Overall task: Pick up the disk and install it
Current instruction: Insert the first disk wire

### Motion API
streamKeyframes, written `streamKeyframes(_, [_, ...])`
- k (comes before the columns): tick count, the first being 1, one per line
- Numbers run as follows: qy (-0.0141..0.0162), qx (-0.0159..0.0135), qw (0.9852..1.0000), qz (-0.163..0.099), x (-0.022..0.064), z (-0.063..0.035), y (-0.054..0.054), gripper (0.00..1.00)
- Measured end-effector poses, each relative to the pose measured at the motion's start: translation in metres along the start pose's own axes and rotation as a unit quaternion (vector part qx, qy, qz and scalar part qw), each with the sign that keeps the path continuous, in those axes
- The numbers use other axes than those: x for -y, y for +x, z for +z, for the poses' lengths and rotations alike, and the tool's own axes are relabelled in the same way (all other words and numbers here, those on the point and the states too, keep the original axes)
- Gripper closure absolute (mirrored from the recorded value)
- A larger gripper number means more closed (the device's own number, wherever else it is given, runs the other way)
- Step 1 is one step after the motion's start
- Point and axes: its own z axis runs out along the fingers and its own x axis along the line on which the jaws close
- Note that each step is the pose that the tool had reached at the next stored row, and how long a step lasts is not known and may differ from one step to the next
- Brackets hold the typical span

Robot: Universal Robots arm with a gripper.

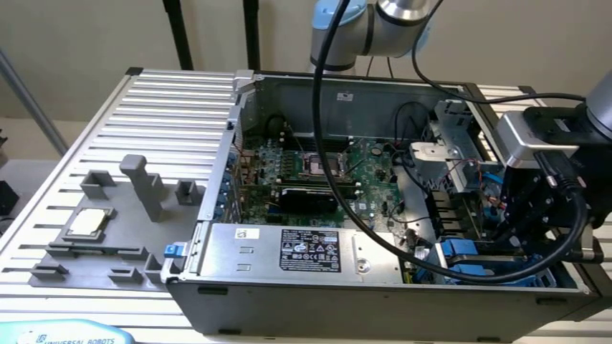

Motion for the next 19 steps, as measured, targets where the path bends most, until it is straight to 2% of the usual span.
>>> streamKeyframes(8, [0.0, 0.0002, 1.0, 0.0, 0.0004, 0.0017, 0.0, 0.82])
streamKeyframes(9, [0.0, 0.0, 1.0, 0.0, 0.0004, 0.001, 0.0, 0.76])
streamKeyframes(10, [0.0, -0.0001, 1.0, 0.0, 0.0003, -0.0006, 0.0, 0.76])
streamKeyframes(13, [0.0, -0.0001, 1.0, 0.0, 0.0002, -0.009, -0.001, 0.76])
streamKeyframes(19, [0.0, -0.0001, 1.0, 0.0, -0.0002, -0.0362, -0.002, 0.76])
